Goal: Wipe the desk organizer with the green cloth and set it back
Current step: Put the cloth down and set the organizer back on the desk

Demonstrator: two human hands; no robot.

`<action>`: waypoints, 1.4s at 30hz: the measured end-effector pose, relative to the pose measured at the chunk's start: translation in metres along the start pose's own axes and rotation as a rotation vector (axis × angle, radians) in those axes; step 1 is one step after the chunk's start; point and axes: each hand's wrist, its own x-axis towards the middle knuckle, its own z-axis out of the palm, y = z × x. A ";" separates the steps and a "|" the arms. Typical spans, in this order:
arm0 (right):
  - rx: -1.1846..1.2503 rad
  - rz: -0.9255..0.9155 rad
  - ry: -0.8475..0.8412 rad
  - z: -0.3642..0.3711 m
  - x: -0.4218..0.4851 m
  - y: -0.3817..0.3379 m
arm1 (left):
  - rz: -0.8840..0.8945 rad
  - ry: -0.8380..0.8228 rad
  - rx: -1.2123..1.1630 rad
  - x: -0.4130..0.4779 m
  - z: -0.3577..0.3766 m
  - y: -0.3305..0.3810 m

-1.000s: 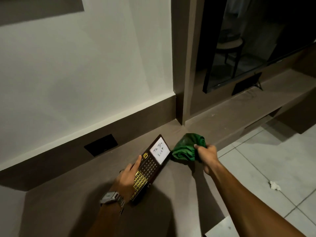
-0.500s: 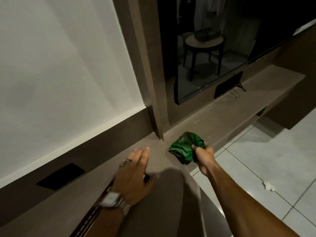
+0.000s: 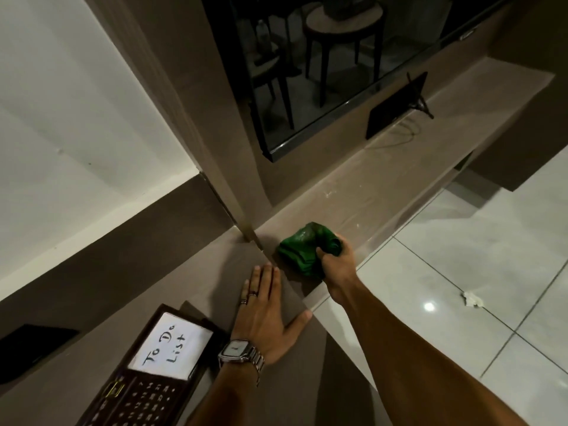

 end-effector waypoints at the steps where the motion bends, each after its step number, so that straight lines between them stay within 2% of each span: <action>1: 0.000 0.003 0.009 -0.001 0.002 0.004 | -0.003 0.006 0.000 -0.001 0.004 0.001; 4: -0.108 -0.078 0.036 0.001 0.007 0.012 | -0.012 0.034 0.002 -0.002 0.013 0.001; 6: -0.371 -0.241 0.076 0.006 0.007 0.013 | -0.010 0.063 0.002 0.000 0.016 0.000; 8: -0.772 -0.366 0.202 0.011 0.007 0.014 | -0.003 0.077 0.006 0.001 0.018 0.001; 9: -0.933 -0.371 0.284 0.012 0.004 0.013 | -0.002 0.072 0.007 0.001 0.018 0.001; 11: -1.083 -0.370 0.405 0.012 -0.004 0.009 | -0.003 0.036 -0.006 0.001 0.017 0.002; 13: -1.071 -0.519 0.413 0.013 -0.017 0.006 | -0.004 -0.013 -0.032 0.000 0.010 0.001; 14: -1.009 -0.624 0.360 0.017 -0.026 0.005 | -0.003 -0.038 -0.055 -0.001 0.004 0.000; 17: -0.765 -0.808 0.082 0.037 -0.060 0.001 | 0.021 -0.021 -0.173 -0.009 -0.025 -0.004; 21: -0.537 -0.658 -0.121 0.065 -0.106 -0.005 | 0.089 0.121 -0.189 -0.039 -0.078 -0.018; 24: -0.548 -0.591 -0.235 0.085 -0.139 -0.005 | 0.120 0.322 -0.123 -0.070 -0.118 -0.044; 27: -0.676 -0.599 -0.323 0.103 -0.165 -0.004 | -0.055 0.212 -0.219 -0.101 -0.150 -0.069; 30: -0.803 -0.556 -0.479 0.123 -0.202 0.001 | -0.164 0.253 -0.220 -0.156 -0.165 -0.104; 32: -0.843 -0.488 -0.566 0.130 -0.218 0.008 | -0.254 0.213 -0.241 -0.194 -0.160 -0.126; 37: -0.862 -0.428 -0.547 0.142 -0.235 0.022 | -0.522 0.043 -0.527 -0.273 -0.122 -0.174; 42: -0.946 -0.419 -0.431 0.146 -0.228 0.026 | -0.641 0.130 -0.558 -0.300 -0.098 -0.184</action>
